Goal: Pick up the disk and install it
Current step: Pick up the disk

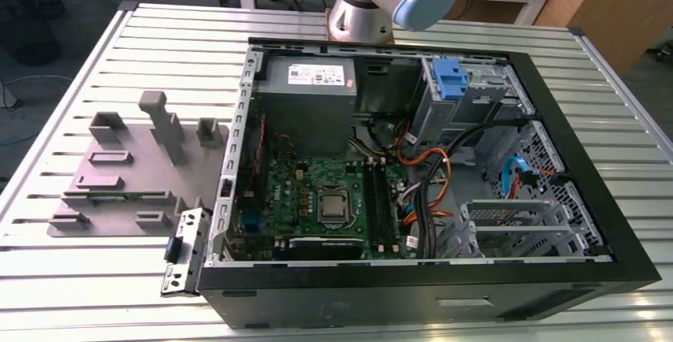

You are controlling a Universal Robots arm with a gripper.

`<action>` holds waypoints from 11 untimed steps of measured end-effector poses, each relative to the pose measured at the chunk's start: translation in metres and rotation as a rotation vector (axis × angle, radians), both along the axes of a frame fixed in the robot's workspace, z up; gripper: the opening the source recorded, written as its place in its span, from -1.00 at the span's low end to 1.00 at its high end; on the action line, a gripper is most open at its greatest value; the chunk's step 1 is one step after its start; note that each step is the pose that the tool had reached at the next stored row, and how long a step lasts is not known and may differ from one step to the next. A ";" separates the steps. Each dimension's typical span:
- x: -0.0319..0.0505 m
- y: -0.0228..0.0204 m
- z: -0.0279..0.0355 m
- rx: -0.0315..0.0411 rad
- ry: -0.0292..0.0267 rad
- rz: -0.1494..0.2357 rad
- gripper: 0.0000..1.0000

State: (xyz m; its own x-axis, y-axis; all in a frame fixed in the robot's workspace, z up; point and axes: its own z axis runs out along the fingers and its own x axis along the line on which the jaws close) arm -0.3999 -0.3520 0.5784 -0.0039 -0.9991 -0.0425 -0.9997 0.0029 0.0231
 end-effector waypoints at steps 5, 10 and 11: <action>0.0000 0.0000 -0.0003 0.0000 -0.0001 0.000 -0.30; 0.0000 0.0000 -0.0028 0.0000 0.0001 0.000 -0.30; 0.0000 0.0000 -0.0029 0.0000 0.0000 0.000 -0.30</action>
